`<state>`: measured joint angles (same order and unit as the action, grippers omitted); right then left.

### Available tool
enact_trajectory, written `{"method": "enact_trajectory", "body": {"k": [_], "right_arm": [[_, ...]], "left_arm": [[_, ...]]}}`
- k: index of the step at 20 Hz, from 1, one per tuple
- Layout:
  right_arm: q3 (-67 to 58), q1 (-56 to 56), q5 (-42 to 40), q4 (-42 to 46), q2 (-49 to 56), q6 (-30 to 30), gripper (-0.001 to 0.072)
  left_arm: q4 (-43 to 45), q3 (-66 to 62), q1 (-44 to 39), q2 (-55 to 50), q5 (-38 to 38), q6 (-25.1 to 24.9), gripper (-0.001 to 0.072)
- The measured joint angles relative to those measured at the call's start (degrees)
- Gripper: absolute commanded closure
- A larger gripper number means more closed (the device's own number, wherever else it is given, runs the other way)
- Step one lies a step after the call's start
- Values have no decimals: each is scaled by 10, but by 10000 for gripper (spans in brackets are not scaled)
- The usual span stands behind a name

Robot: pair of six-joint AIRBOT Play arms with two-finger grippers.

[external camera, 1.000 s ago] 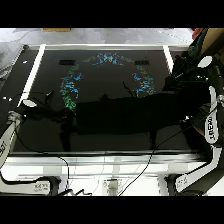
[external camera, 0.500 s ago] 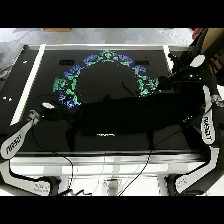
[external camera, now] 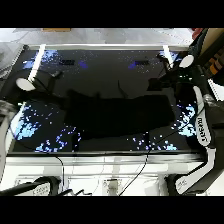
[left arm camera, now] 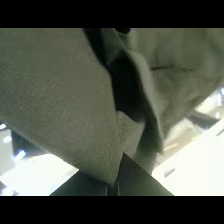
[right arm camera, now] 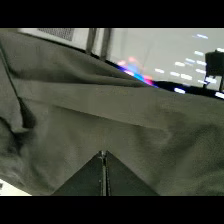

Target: Fold the clothes and pants, and hang the long-sleeved shirts on hangers.

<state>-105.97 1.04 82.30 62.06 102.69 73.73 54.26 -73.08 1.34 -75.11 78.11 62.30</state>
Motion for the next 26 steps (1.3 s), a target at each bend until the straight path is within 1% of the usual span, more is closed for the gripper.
{"method": "enact_trajectory", "body": {"k": [3,6,11,14,18,22,24,26], "right_arm": [[22,56,-37,-7,0,19,692],[49,121,-88,-20,0,36,692],[84,242,-188,-44,7,58,693],[91,311,-251,-50,27,87,693],[94,387,-338,-73,63,143,693],[94,432,-447,-121,84,184,692],[94,430,-468,-129,85,192,693],[94,407,-455,-119,82,196,693]], "left_arm": [[18,-32,0,63,36,21,703],[26,-44,0,108,50,34,703],[31,-50,0,132,58,47,701],[31,-51,-1,133,50,48,701],[32,-51,-1,122,15,48,701],[31,-51,-1,115,-87,51,701],[24,-51,-2,109,-125,56,701],[13,-51,-7,98,-137,64,701]]}}
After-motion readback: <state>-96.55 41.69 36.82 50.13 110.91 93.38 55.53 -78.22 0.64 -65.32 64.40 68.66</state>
